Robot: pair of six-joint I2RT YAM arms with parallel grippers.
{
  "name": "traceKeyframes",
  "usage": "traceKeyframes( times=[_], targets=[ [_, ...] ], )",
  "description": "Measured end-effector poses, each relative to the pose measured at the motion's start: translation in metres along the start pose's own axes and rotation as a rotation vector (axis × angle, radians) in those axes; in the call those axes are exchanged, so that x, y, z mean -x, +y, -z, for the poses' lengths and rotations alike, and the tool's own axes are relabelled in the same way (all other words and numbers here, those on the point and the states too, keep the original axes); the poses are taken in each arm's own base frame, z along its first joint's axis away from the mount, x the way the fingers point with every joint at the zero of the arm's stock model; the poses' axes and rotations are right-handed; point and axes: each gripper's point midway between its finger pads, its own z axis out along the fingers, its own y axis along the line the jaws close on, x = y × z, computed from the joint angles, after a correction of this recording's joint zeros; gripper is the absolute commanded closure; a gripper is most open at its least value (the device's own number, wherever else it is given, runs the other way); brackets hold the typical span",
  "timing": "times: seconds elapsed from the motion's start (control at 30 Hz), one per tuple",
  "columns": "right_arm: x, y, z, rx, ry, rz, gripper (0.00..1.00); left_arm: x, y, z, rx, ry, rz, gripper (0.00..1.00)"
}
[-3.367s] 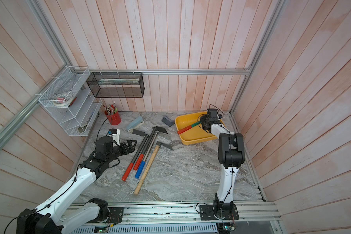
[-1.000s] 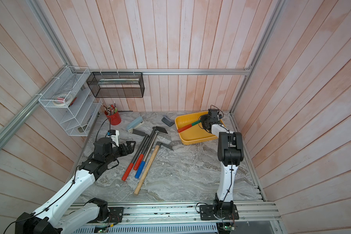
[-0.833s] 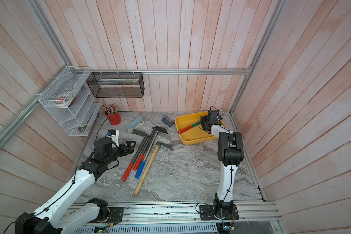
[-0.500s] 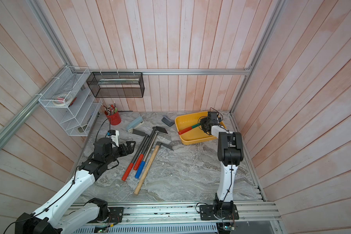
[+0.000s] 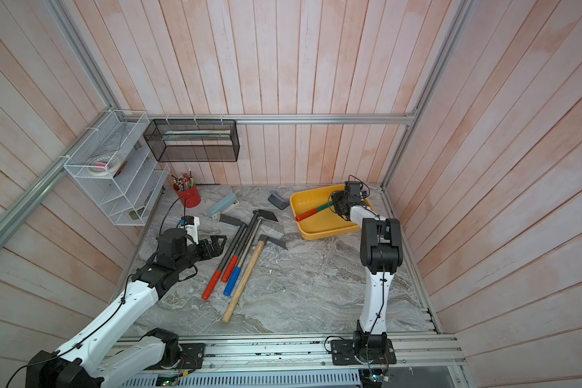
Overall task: Put the small hoe into the storage box
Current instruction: Place the hoe in the storage box.
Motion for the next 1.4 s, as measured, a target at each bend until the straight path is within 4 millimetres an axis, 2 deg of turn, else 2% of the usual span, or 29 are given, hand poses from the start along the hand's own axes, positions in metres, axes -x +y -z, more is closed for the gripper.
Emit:
traceKeyframes(
  times=[0.1,0.3,0.53,0.73,0.87,1.13,1.3,1.4],
  targets=[
    [-0.002,0.001,-0.001,0.023,0.005,0.014,0.51,-0.011,0.002,-0.007,-0.004,0.052,0.002,0.00],
    [-0.014,-0.011,-0.003,0.049,0.052,0.066,0.44,-0.025,-0.001,-0.013,-0.029,0.128,-0.003,0.00],
    [-0.027,-0.004,0.008,0.127,0.096,0.161,0.35,-0.035,-0.008,-0.017,-0.069,0.197,-0.003,0.00],
    [-0.025,0.021,0.030,0.189,0.083,0.263,0.28,-0.042,-0.014,-0.018,-0.106,0.236,-0.002,0.00],
    [-0.026,0.033,0.053,0.219,0.064,0.333,0.24,-0.051,-0.019,-0.024,-0.121,0.296,-0.007,0.00],
    [-0.030,0.029,0.076,0.192,0.032,0.451,0.19,-0.070,-0.025,-0.031,-0.134,0.381,-0.017,0.00],
    [-0.042,0.028,0.095,0.158,-0.003,0.521,0.15,-0.075,-0.029,-0.036,-0.133,0.410,-0.024,0.00],
    [-0.051,0.036,0.106,0.146,-0.019,0.584,0.13,-0.081,-0.032,-0.039,-0.132,0.435,-0.033,0.00]
  ],
)
